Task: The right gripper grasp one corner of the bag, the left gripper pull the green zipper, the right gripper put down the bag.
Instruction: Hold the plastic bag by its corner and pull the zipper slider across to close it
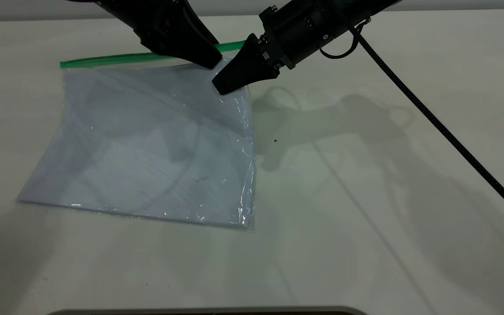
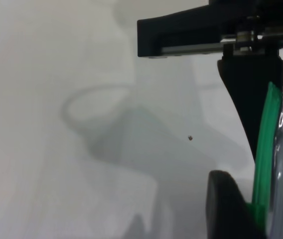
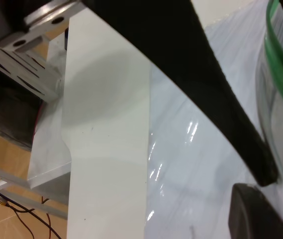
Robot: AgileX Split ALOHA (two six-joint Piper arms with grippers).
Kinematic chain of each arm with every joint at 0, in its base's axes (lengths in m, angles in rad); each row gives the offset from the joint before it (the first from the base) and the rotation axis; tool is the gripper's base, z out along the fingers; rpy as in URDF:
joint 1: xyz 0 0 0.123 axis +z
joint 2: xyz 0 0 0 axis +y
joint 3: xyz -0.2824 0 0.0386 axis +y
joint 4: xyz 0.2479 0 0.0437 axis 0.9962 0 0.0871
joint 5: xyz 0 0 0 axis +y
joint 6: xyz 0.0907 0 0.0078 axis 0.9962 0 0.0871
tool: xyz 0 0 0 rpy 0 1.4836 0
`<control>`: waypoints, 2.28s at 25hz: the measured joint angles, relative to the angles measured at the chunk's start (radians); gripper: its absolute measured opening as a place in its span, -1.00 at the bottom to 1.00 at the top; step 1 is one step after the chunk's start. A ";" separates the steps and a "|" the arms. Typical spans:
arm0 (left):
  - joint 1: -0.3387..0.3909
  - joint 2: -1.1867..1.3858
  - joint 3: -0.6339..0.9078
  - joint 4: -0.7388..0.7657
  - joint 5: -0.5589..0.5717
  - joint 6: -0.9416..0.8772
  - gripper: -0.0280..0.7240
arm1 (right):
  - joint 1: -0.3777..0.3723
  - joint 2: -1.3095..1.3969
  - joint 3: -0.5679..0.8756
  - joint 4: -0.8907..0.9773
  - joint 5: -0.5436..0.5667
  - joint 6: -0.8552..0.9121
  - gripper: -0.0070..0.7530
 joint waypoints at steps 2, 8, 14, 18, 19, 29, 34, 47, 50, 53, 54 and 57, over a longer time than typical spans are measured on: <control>0.000 0.000 0.000 -0.011 0.003 0.019 -0.09 | 0.000 0.000 0.000 0.000 0.000 0.000 -0.89; -0.001 0.000 0.000 -0.025 0.026 0.028 -0.67 | -0.001 0.000 0.000 0.000 -0.002 0.003 -0.89; -0.001 0.000 0.000 -0.025 0.027 0.029 -0.83 | -0.003 0.000 0.000 0.000 -0.003 0.016 -0.89; -0.003 0.000 0.000 -0.027 0.023 0.030 -0.83 | -0.018 0.000 0.000 0.001 0.008 0.041 -0.89; -0.005 0.000 0.000 -0.027 0.021 0.029 -0.83 | -0.024 0.000 0.000 0.000 0.016 0.048 -0.89; -0.007 0.000 -0.006 -0.027 -0.050 0.028 -0.83 | -0.117 0.000 0.000 0.009 0.066 0.087 -0.89; -0.006 0.000 -0.007 -0.022 -0.071 0.023 -0.83 | -0.159 0.000 0.000 0.009 0.084 0.091 -0.89; 0.126 0.000 -0.007 0.027 -0.002 -0.119 -0.83 | -0.221 -0.001 0.000 0.019 0.069 0.109 -0.89; 0.159 0.000 -0.007 0.068 0.012 -0.156 -0.83 | -0.223 -0.001 0.000 0.019 0.051 0.110 -0.89; 0.184 0.000 -0.007 0.113 0.021 -0.196 -0.83 | -0.223 -0.001 0.000 0.018 0.032 0.114 -0.89; 0.193 0.000 -0.007 0.129 0.022 -0.207 -0.83 | -0.223 -0.001 0.000 0.018 0.022 0.117 -0.89; 0.218 0.000 -0.007 0.178 0.022 -0.246 -0.83 | -0.226 -0.001 0.000 0.014 -0.010 0.131 -0.89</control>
